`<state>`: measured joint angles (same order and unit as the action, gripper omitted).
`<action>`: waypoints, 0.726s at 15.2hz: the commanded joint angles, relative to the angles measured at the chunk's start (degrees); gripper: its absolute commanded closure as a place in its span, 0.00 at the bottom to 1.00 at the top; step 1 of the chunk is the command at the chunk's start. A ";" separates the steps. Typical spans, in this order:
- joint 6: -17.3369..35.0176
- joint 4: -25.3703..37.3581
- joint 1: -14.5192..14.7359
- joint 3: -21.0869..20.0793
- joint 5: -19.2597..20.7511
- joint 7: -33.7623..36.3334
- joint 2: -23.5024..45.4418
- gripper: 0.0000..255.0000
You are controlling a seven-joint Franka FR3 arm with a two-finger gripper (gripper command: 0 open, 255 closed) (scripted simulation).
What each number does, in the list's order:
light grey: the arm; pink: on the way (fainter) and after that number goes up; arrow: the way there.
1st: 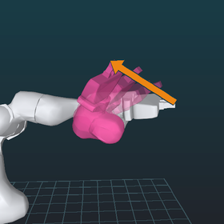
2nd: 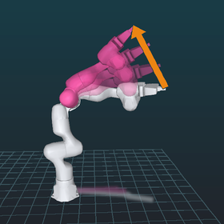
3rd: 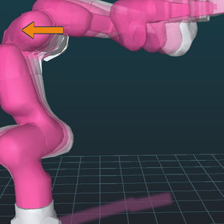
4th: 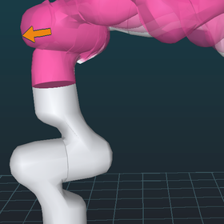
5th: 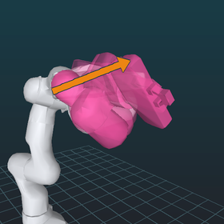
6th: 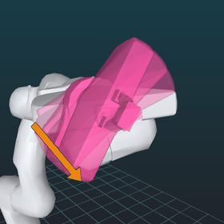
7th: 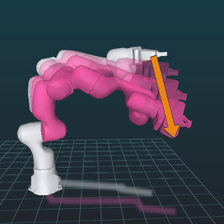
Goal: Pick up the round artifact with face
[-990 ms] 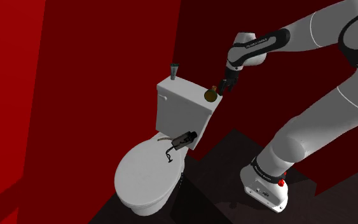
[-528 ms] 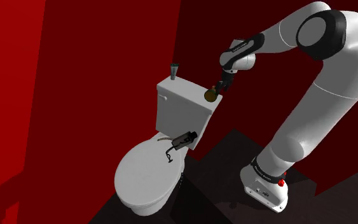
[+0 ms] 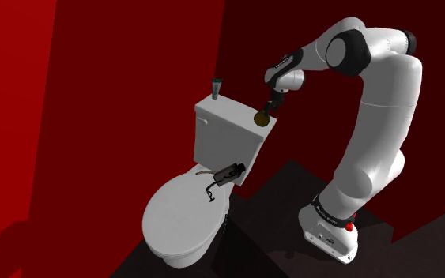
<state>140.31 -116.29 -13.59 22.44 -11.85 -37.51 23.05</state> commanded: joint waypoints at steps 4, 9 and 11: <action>1.68 5.63 -3.05 -1.78 -3.09 -3.03 6.57 0.00; 4.31 5.79 -3.89 -2.92 -4.50 -3.93 9.43 0.00; 4.61 5.82 -3.99 -3.05 -4.65 -4.03 9.76 0.00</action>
<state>144.59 -110.30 -17.47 19.46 -16.38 -41.37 32.67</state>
